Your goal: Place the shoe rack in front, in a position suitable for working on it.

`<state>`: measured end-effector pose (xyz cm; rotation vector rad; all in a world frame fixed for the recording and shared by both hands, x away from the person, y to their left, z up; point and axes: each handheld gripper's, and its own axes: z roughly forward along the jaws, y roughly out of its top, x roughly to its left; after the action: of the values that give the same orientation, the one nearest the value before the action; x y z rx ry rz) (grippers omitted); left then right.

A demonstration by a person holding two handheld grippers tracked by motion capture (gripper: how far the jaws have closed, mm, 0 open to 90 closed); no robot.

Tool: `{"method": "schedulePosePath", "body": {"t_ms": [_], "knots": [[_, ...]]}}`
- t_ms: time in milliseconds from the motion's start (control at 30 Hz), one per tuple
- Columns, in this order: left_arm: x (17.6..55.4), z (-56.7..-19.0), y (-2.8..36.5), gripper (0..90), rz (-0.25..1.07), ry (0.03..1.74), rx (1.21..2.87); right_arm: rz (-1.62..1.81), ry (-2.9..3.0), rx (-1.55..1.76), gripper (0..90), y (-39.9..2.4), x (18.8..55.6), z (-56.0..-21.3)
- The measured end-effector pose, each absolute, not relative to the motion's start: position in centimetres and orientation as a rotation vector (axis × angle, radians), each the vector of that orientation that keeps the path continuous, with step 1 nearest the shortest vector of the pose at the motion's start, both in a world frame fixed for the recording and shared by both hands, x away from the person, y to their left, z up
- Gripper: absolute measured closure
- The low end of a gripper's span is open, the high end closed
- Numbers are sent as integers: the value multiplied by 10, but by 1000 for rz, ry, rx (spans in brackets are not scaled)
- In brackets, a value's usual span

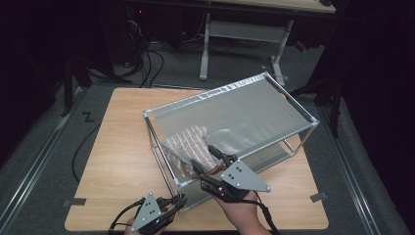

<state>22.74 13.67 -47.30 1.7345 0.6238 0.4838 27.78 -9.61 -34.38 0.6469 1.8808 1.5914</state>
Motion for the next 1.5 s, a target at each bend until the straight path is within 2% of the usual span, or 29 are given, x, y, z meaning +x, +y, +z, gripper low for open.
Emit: {"method": "schedulePosePath", "body": {"t_ms": [133,233,367,433,567,633,733,800,867,1267,1500], "knots": [[227,-473,137,798,482,626,1732,1576,1857,648,385,-94,280,-339],[228,-473,136,790,488,630,1734,1576,1849,654,415,-93,281,-336],[228,-473,135,720,494,644,1724,1547,1897,640,543,-88,286,-341],[229,-473,134,681,497,645,1714,1528,1927,632,579,-86,287,-345],[232,-472,129,598,505,668,1700,1507,1973,638,587,-82,287,-349],[233,-472,126,589,513,675,1697,1509,1982,633,587,-79,286,-350],[233,-470,126,607,524,674,1702,1506,1993,608,587,-75,282,-352],[232,-469,128,735,523,673,1704,1506,1994,604,587,-72,279,-353],[229,-467,129,797,544,691,1718,1490,1995,609,585,-68,279,-356],[216,-465,152,802,556,765,1717,1438,1976,582,584,-57,273,-359],[213,-468,162,802,585,777,1678,1392,1929,650,582,-81,286,-360]]}}
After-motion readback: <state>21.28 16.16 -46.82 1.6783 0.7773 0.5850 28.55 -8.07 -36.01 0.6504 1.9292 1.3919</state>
